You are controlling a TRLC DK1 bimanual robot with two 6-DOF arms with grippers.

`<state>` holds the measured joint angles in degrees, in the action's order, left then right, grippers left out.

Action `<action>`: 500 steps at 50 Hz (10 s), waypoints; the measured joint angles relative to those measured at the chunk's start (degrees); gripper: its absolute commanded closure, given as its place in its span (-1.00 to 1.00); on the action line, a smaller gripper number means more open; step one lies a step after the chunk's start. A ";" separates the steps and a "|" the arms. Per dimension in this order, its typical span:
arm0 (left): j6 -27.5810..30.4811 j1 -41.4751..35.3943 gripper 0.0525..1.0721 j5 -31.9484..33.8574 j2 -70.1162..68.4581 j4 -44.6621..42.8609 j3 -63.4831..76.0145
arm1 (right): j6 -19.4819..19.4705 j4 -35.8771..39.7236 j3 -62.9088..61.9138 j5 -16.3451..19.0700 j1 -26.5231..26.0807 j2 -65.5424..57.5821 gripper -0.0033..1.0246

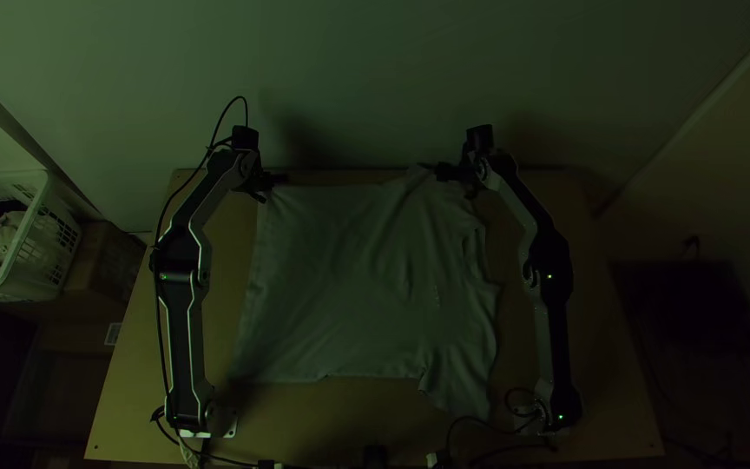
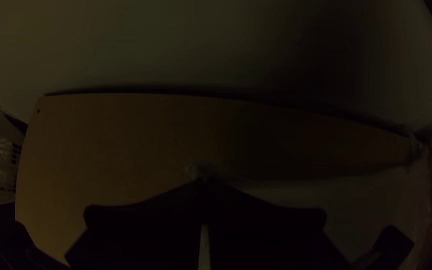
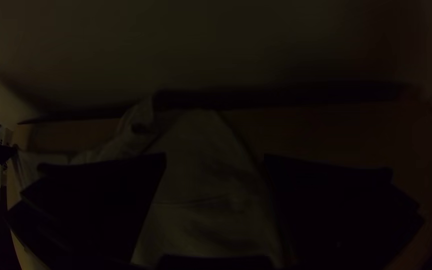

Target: Fold the t-shirt

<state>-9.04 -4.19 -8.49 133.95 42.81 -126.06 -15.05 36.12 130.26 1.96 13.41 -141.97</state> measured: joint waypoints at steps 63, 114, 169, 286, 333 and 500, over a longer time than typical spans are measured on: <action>0.00 0.76 0.95 -0.17 -1.51 0.37 0.02 | -0.81 2.86 2.80 -5.14 -0.44 -3.06 0.94; -0.55 0.76 0.95 2.38 -9.33 0.52 8.85 | 0.72 11.15 -2.95 -7.13 -2.19 7.04 0.94; 0.26 1.46 0.95 4.00 -34.84 -9.18 46.56 | 2.03 6.49 -43.25 -7.13 0.46 35.15 0.94; 17.25 4.85 -0.91 10.03 -78.44 19.87 72.50 | -13.64 29.55 -87.45 3.50 18.73 67.52 -0.82; 26.93 2.54 -0.92 9.99 -76.67 28.04 76.89 | -14.58 23.28 -85.53 3.52 21.77 64.46 0.94; 22.93 -0.09 0.95 9.55 -34.01 13.62 39.60 | -7.37 25.73 -39.87 3.45 -1.97 36.11 0.94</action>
<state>13.89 -4.27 1.06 99.94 56.42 -86.46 -22.41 61.84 90.39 5.41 11.44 -105.86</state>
